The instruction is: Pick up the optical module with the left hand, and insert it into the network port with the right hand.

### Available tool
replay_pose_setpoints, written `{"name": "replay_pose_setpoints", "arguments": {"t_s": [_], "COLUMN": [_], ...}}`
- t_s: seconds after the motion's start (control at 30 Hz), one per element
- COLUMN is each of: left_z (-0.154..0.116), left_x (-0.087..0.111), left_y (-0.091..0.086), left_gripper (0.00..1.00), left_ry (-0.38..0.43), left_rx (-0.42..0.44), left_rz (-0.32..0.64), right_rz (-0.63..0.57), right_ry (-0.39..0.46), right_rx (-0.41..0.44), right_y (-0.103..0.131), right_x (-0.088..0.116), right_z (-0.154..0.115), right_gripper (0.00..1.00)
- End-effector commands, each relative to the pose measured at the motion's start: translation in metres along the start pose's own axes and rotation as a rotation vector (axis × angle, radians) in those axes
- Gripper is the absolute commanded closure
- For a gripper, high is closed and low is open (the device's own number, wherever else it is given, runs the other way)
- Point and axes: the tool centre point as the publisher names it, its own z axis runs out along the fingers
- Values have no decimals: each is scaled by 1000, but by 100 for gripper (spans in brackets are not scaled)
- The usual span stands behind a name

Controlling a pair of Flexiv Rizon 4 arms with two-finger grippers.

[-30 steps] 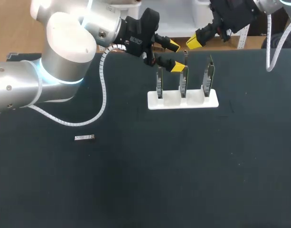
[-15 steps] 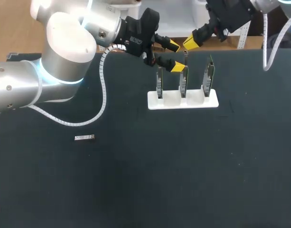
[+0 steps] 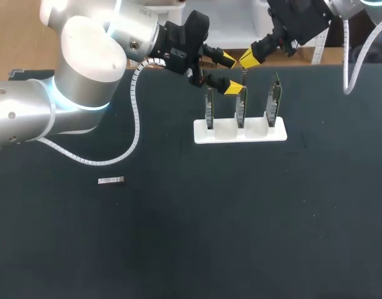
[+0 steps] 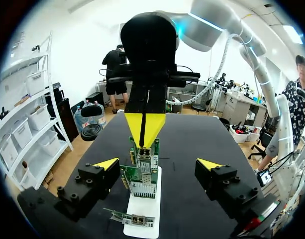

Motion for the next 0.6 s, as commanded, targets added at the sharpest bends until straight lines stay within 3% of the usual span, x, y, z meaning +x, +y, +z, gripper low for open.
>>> {"name": "replay_pose_setpoints", "arguments": {"t_s": [0.03,0.6], "left_z": [0,0], "left_x": [0,0], "left_y": [1,1], "left_gripper": [0,0], "left_ry": [3,3], "left_rx": [3,3], "left_rz": [0,0], "right_rz": [5,34], "right_ry": [-5,-13], "right_rx": [-11,-37], "right_y": [-5,-8], "right_x": [3,11], "right_z": [2,12], "right_gripper": [100,100]}}
